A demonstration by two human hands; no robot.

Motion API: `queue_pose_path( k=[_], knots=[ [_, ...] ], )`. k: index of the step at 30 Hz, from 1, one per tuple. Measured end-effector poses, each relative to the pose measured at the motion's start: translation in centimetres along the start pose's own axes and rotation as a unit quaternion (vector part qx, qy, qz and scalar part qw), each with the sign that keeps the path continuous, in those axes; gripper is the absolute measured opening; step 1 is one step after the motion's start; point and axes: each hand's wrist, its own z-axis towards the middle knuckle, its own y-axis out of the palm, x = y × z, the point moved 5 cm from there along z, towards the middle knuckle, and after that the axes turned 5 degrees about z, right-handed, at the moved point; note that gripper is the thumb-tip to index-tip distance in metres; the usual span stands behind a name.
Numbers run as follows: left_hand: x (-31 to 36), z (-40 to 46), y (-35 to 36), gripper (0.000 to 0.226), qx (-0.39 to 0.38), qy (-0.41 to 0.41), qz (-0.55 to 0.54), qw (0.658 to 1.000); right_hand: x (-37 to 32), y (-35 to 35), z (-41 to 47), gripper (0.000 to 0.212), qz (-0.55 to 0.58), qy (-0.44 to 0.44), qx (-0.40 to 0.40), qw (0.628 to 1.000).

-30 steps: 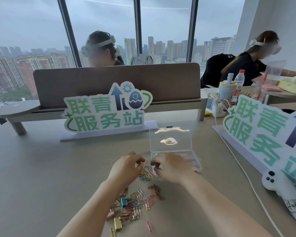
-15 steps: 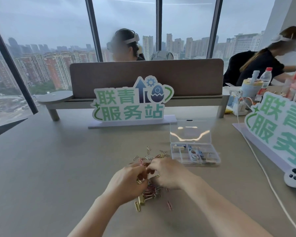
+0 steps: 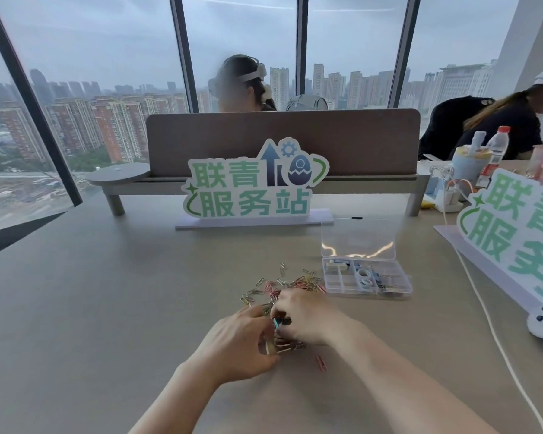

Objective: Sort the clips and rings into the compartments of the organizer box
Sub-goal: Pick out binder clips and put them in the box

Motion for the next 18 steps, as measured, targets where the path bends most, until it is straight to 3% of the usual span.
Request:
queue_pose_path(
  k=[18],
  knots=[
    [1.7, 3.9, -1.9, 0.027, 0.042, -0.002, -0.023, 0.999, 6.0, -5.0, -2.2, 0.017, 0.095, 0.054, 0.175, 0.979]
  ],
)
